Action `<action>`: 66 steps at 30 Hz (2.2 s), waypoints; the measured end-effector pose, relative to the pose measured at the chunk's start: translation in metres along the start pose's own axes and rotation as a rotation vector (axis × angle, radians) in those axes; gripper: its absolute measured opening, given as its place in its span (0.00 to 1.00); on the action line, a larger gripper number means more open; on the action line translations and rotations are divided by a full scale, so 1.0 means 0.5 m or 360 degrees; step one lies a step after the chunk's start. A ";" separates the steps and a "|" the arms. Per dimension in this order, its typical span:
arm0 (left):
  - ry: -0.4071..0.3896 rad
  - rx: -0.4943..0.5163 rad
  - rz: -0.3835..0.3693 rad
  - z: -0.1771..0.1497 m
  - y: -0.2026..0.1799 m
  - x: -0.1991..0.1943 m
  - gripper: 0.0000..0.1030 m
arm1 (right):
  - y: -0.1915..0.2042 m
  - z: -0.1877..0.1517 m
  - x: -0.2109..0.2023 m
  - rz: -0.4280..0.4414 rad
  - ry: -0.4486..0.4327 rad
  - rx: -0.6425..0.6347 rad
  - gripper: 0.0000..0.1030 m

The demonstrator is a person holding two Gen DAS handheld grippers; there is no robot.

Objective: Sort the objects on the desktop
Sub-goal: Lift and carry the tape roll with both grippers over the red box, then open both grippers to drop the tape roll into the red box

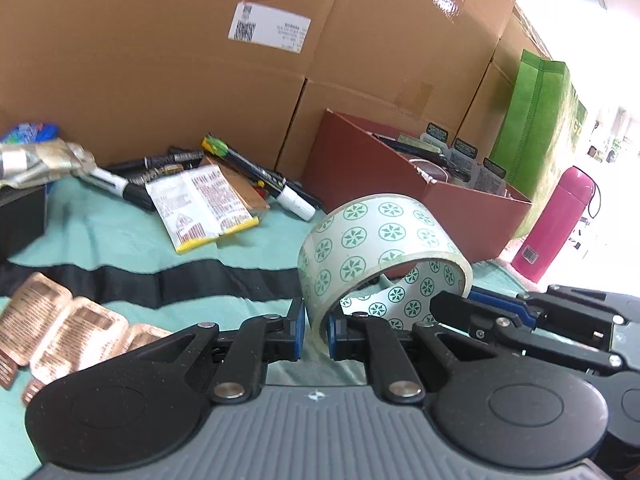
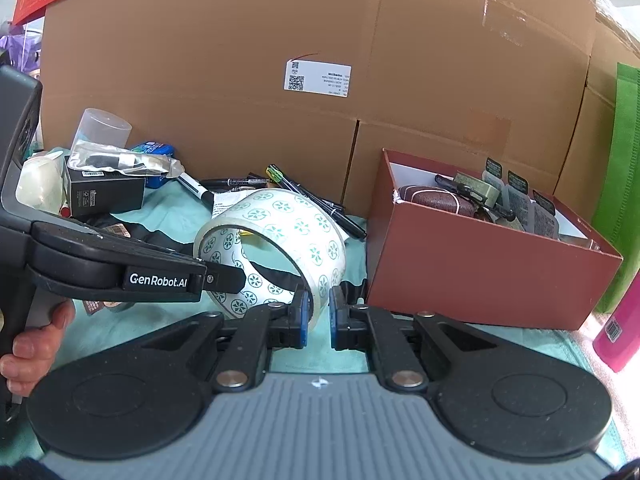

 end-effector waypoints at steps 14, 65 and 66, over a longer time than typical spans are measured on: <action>-0.0135 0.0046 0.0006 0.094 -0.100 -0.058 0.10 | -0.055 0.058 -0.081 -0.0005 -0.0246 0.0021 0.08; -0.0259 0.0199 -0.0076 0.261 -0.347 0.192 1.00 | -0.466 0.068 0.003 -0.0589 -0.0399 0.0184 0.91; -0.0258 0.0201 -0.0063 0.256 -0.345 0.182 1.00 | -0.463 0.069 -0.001 -0.0584 -0.0391 0.0187 0.91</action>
Point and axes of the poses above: each gripper's, at about its wrist camera, not at the fingertips, and x roughly the way its jaws point, y to its left, z to its top, the point moved 8 cm from there along x, roughly the way its jaws point, and after that the axes turned 4 degrees about z, right-handed, at the moved point
